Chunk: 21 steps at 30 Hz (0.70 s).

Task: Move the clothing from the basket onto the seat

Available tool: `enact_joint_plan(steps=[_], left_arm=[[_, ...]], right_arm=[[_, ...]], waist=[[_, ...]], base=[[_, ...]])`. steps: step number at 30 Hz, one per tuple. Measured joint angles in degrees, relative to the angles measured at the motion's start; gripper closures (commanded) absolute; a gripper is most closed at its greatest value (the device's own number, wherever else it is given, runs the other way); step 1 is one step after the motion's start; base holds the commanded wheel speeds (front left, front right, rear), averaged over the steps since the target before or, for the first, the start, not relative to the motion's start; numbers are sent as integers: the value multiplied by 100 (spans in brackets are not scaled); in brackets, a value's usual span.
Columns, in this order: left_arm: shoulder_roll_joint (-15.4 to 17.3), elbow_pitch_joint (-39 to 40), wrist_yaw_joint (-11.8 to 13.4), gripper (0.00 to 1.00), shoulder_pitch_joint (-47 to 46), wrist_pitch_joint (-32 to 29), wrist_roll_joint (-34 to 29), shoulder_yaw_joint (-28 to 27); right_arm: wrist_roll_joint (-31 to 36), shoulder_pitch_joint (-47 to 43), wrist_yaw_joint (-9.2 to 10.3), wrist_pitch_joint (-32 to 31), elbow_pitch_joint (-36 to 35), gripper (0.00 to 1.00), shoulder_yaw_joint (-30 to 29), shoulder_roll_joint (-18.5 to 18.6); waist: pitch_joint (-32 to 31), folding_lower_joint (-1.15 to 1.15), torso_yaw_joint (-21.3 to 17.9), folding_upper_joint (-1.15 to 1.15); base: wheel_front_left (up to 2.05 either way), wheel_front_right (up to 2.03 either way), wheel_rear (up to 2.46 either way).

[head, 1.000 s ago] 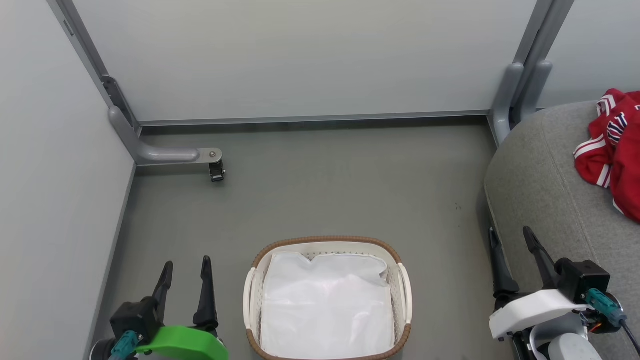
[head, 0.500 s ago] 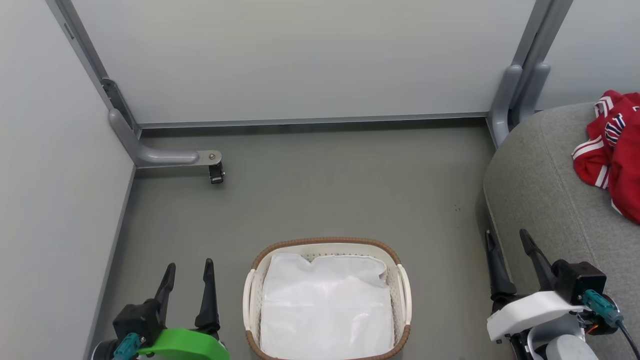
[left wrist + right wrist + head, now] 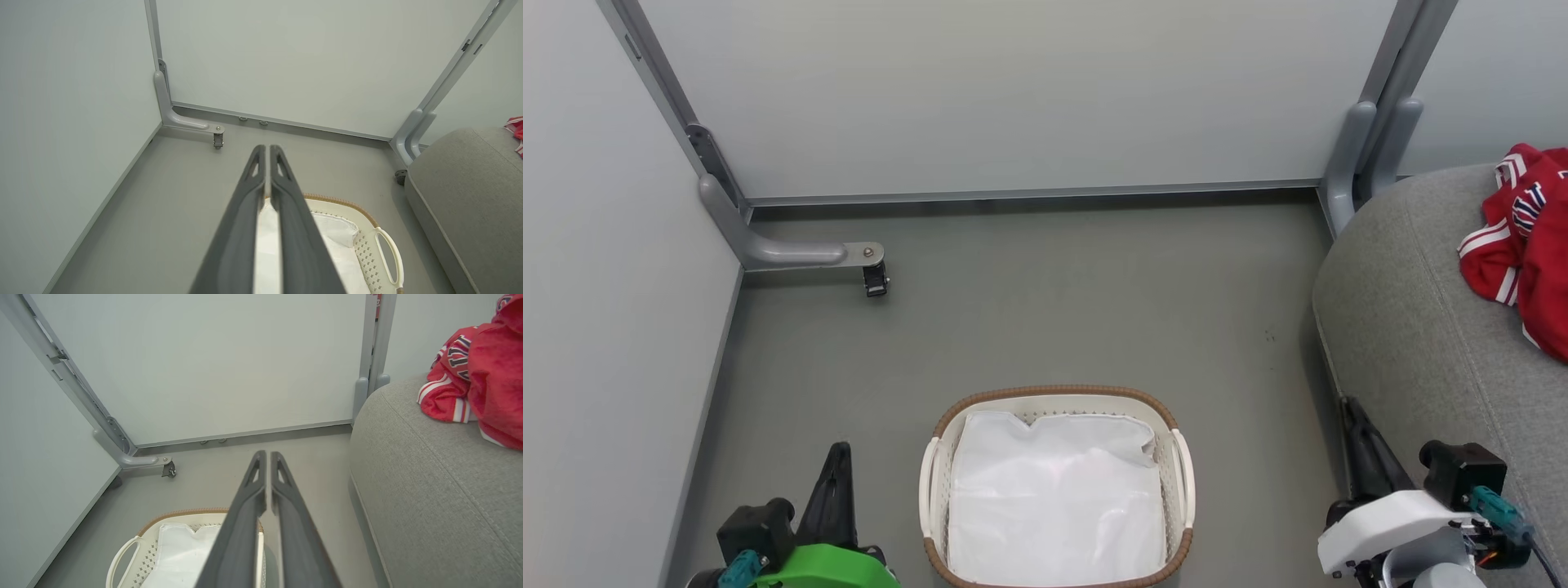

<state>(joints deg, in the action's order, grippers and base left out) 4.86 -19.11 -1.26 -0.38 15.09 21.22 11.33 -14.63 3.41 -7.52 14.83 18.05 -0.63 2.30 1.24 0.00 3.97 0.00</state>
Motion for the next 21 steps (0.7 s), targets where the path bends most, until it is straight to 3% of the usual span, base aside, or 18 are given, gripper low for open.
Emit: enact_joint_plan(steps=[21], left_arm=[[-46, 74, -134, 100, -21, -581, 1837, -438]], right_arm=[[-2000, -20, 0, -565, -51, 100, -137, -4]], waist=[[-18, 0, -67, 0]], base=[[0, 0, 0]])
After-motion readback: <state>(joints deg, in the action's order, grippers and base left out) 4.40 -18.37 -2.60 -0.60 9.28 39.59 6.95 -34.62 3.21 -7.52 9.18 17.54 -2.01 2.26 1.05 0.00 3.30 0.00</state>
